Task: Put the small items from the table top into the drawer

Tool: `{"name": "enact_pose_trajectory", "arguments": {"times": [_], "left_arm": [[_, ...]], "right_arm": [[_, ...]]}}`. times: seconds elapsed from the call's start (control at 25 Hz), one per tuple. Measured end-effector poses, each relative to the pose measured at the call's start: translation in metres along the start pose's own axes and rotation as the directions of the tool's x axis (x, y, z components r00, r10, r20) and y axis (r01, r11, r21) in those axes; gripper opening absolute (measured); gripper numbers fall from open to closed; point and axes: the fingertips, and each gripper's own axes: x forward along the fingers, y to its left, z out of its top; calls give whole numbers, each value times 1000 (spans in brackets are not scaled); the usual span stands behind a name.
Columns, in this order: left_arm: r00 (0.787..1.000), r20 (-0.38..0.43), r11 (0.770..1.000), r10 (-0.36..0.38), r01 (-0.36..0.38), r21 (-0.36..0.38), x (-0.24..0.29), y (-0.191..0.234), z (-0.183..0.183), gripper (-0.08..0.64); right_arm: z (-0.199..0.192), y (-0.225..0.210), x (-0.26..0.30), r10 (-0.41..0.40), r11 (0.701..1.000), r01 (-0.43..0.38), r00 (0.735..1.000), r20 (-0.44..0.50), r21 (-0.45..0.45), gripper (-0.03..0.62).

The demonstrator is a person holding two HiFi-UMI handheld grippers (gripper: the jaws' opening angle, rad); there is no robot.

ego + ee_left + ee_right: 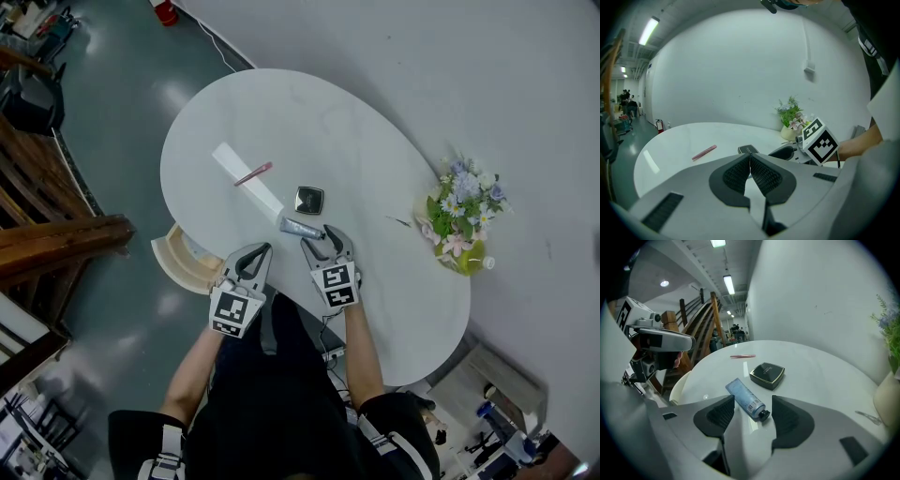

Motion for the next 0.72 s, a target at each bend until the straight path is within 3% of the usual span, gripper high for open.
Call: {"name": "enact_pose_trajectory", "arguments": {"times": [0.36,0.56,0.72], "left_arm": [[1000,2,1000,4,-4,-1,1,1,2,20],[1000,2,1000,12,-12,0,-4,2,1,20],[1000,6,1000,17,-17,1,-7,2,-1,20]], "right_arm": [[-5,1,4,-11,999,8,999,-50,-53,239],[-8,1,2,-38,997,34,998,-50,-65,165],[-10,4,2,-39,997,36,998,-51,-73,147]]}}
